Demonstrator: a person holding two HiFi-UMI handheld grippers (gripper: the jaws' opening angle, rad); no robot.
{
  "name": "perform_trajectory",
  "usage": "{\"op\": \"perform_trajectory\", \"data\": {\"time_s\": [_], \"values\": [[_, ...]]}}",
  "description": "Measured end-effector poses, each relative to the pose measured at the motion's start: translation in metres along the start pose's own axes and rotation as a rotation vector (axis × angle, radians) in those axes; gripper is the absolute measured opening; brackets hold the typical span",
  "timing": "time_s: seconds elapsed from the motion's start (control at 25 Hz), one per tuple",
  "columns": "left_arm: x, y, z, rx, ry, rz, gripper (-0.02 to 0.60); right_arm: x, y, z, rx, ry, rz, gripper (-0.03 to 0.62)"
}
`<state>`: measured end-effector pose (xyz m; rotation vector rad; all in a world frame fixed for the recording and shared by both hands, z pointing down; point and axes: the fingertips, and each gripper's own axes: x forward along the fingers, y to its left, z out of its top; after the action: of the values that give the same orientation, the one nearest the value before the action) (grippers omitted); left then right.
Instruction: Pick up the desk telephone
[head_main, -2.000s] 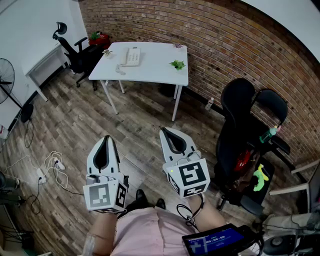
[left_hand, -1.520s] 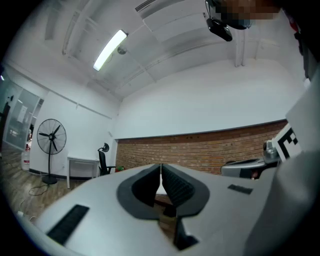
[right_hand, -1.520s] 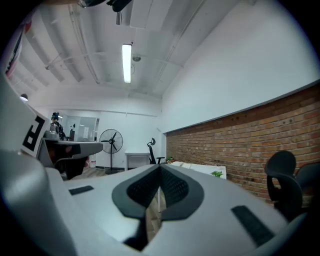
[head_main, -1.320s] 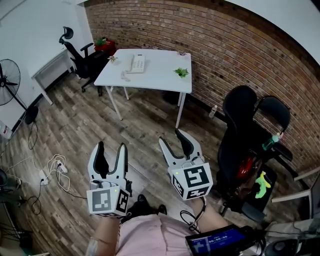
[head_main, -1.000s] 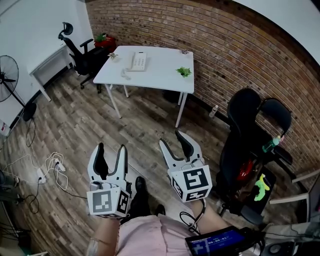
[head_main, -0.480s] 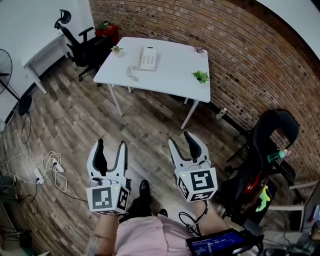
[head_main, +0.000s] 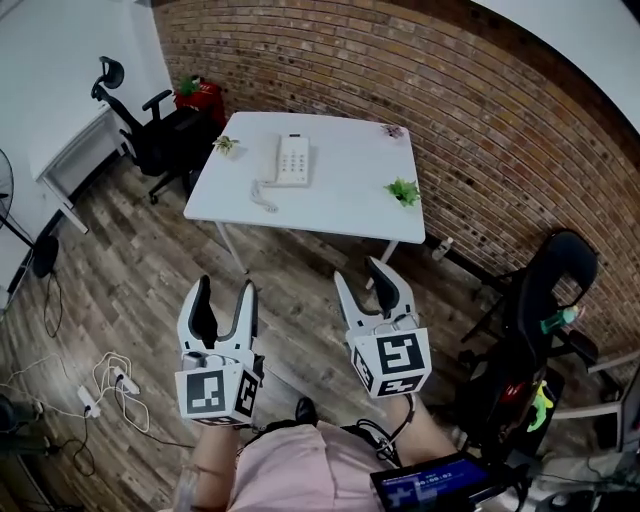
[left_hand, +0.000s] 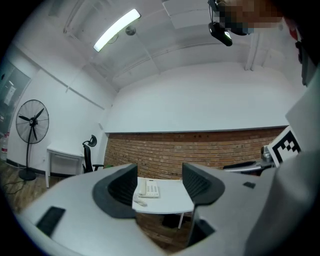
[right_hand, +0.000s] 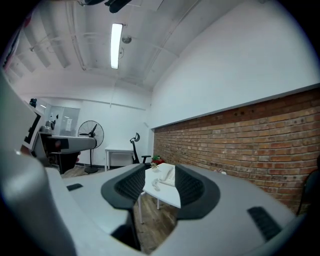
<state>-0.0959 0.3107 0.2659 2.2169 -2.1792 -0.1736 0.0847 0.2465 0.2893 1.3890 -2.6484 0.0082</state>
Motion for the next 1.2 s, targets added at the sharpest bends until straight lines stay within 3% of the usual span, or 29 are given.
{"op": "perform_trajectory", "data": {"time_s": [0.72, 1.2], "values": [[0.079, 0.020, -0.050, 0.017, 0.120, -0.065, 0.278, 0.086, -0.028, -0.017, 0.044, 0.022, -0.031, 0.184], [0.204, 0.036, -0.071, 0.019, 0.178, -0.066, 0.282, 0.206, -0.084, -0.019, 0.077, 0.049, 0.010, 0.184]]}}
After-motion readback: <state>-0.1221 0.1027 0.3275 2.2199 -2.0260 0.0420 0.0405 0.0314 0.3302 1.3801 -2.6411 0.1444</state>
